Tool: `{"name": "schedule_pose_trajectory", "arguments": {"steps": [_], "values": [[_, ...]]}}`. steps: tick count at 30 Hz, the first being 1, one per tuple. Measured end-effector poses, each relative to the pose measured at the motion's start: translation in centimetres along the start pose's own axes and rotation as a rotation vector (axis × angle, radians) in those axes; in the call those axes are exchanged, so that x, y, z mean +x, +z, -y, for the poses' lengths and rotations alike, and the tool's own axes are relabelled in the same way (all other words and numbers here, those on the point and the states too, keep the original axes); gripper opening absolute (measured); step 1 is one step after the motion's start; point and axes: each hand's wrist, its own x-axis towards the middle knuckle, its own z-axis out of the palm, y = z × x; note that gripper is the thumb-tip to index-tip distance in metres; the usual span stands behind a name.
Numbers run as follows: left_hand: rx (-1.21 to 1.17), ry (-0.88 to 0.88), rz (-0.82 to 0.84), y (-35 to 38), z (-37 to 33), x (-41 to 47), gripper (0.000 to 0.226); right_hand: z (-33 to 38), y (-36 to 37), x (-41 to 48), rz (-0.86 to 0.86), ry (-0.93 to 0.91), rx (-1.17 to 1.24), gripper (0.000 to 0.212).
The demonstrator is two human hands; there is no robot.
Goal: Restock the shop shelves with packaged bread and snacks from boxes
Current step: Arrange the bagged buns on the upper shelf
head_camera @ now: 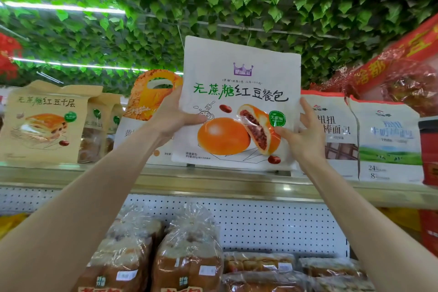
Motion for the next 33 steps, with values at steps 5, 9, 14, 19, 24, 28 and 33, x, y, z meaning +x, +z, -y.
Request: {"name": "schedule_pose_trajectory", "arguments": {"steps": [5,9,14,19,24,28,33], "values": [[0.056,0.009,-0.073,0.3,1.9,1.4,0.072,-1.1,1.0,1.2,0.035,-0.017,0.036,0.085],[0.045,0.023,-0.098,1.3,3.1,1.8,0.068,-2.8,1.2,2.2,0.025,-0.001,0.028,0.088],[0.062,0.023,-0.103,2.3,4.8,2.4,0.066,-5.0,0.9,2.7,0.020,0.019,0.023,0.088],[0.076,-0.004,-0.085,2.9,6.3,2.9,0.070,-6.3,0.7,2.4,0.038,0.027,0.008,0.087],[0.080,-0.025,-0.087,3.0,7.5,2.6,0.073,-7.1,0.6,2.0,0.060,0.029,0.000,0.082],[0.082,-0.018,-0.088,3.1,8.0,2.5,0.081,-7.7,0.4,1.6,0.053,0.069,-0.052,0.084],[0.173,0.014,-0.103,3.3,8.3,1.8,0.104,-8.0,-0.2,1.3,0.111,0.060,-0.124,0.090]]}}
